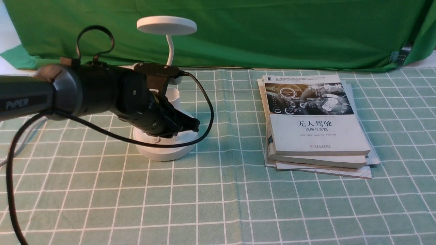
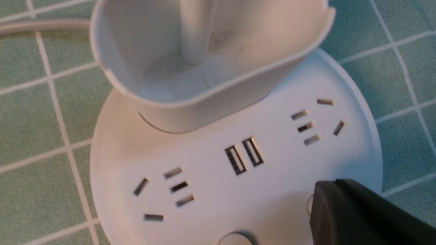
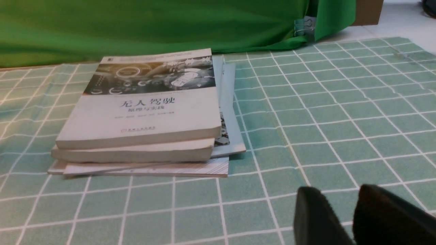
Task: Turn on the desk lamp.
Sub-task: Use the left arm to press the button switch on the lamp holder
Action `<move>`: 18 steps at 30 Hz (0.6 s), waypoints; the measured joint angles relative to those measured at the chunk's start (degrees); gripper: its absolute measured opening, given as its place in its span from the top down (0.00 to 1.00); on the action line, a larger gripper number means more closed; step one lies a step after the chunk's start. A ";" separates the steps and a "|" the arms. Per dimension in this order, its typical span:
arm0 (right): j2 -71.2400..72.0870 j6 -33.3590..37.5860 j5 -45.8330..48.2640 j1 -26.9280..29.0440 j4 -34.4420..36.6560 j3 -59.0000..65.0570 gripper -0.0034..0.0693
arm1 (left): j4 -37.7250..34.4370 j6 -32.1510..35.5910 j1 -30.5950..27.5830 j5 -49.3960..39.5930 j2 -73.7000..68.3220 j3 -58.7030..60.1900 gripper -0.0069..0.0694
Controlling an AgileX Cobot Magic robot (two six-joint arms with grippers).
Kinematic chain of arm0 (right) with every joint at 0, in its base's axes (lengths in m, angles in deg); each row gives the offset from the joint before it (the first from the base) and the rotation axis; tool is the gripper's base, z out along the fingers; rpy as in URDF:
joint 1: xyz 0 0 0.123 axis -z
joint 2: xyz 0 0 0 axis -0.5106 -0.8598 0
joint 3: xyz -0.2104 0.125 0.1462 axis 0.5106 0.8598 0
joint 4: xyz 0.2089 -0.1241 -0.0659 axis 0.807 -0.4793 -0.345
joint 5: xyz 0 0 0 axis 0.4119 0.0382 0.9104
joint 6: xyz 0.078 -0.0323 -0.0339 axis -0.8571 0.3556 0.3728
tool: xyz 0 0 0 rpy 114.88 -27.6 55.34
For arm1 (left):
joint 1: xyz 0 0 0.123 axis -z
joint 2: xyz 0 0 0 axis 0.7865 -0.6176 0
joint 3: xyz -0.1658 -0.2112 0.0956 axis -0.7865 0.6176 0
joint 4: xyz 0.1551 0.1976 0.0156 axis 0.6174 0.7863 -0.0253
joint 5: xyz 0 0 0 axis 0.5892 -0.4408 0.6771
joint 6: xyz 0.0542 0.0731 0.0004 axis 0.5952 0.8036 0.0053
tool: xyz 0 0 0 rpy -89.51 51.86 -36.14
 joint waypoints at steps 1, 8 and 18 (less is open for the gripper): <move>0.00 0.00 0.00 0.00 0.00 0.00 0.62 | 0.00 0.00 0.00 0.06 -0.32 0.00 0.91; 0.00 0.00 0.00 0.00 0.00 0.00 0.62 | -1.67 -0.02 0.00 0.87 -1.58 -0.07 0.91; 0.00 0.00 0.00 0.00 0.00 0.00 0.62 | -2.44 -0.02 0.00 1.20 -2.83 -0.67 0.91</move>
